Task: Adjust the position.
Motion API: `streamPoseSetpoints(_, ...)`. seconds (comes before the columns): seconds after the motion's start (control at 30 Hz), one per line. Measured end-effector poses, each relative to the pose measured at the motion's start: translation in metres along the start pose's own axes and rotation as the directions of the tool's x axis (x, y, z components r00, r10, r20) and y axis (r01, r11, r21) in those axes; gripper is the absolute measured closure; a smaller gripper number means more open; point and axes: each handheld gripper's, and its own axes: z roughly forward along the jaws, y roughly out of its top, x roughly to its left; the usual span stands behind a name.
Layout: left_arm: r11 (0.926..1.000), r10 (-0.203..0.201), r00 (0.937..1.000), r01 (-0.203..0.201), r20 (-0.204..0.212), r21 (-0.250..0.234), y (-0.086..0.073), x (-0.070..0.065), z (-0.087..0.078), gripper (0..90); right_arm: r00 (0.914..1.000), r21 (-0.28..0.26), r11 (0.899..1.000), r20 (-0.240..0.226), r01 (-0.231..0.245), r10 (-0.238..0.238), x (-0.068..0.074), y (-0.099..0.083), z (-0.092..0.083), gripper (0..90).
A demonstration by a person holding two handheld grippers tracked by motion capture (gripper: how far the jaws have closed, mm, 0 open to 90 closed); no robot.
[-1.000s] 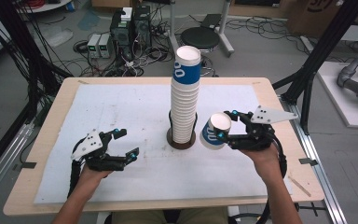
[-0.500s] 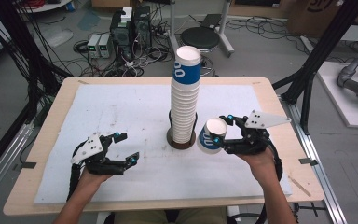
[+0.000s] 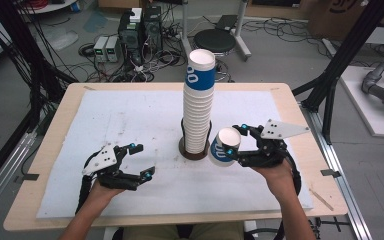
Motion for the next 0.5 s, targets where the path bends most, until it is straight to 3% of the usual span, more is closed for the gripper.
streamPoseSetpoints(0.2,1.0,0.009,0.9981,-0.01,0.061,0.002,0.004,-0.007,0.007,14.8,0.9994,0.005,1.0,-0.034,0.01,-0.01,0.006,0.0,0.006,31.2)
streamPoseSetpoints(0.5,0.9979,0.051,0.9827,-0.057,0.178,0.029,0.014,-0.025,0.036,14.8,0.9949,0.009,1.0,-0.1,0.013,-0.012,0.017,-0.001,0.019,31.2)
